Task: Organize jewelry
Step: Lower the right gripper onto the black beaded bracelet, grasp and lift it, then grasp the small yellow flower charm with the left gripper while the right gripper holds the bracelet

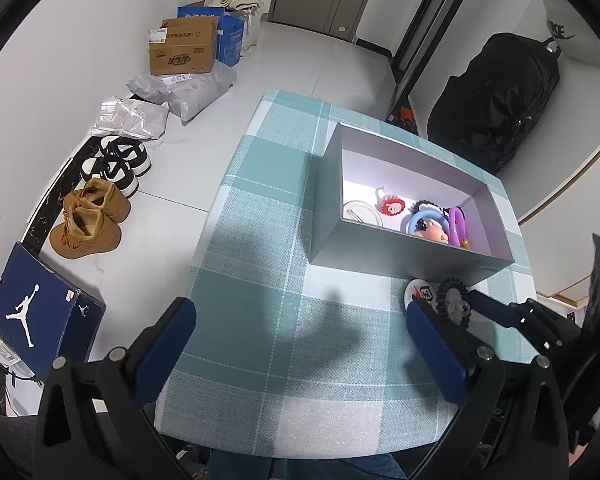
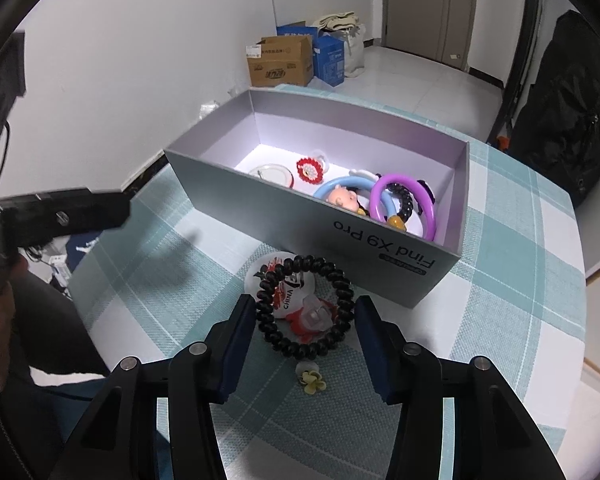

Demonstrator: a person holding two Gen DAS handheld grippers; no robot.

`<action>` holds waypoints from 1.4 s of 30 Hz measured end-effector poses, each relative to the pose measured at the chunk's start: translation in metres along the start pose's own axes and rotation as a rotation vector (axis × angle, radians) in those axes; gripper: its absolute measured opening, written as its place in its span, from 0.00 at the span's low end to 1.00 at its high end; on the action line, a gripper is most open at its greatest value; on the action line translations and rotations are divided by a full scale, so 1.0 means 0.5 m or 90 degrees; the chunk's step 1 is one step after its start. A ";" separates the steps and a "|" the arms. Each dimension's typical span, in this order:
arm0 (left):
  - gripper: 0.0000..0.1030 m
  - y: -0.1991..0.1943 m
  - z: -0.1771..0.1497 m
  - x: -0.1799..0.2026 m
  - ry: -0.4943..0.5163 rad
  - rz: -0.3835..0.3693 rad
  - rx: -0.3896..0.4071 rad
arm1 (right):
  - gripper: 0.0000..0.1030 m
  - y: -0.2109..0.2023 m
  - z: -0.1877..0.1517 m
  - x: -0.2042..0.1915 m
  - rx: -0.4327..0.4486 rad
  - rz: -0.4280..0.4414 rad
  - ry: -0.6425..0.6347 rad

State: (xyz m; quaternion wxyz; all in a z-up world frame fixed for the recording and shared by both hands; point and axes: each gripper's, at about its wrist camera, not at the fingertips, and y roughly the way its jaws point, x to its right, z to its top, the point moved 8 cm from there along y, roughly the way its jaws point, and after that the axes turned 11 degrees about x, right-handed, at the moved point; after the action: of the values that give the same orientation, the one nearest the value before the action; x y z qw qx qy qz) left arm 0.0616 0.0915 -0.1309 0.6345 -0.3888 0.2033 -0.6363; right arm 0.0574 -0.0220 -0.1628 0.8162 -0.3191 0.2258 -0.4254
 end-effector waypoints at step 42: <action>0.76 0.056 -0.114 0.210 0.211 -0.054 -0.108 | 0.48 -0.244 0.016 0.202 0.164 -0.055 0.192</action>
State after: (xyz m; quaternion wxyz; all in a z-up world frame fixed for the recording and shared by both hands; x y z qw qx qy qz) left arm 0.0481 -0.0267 -0.1623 0.5299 -0.3388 0.3411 -0.6986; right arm 0.0497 -0.1570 -0.0802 0.7883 -0.1539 0.2756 -0.5282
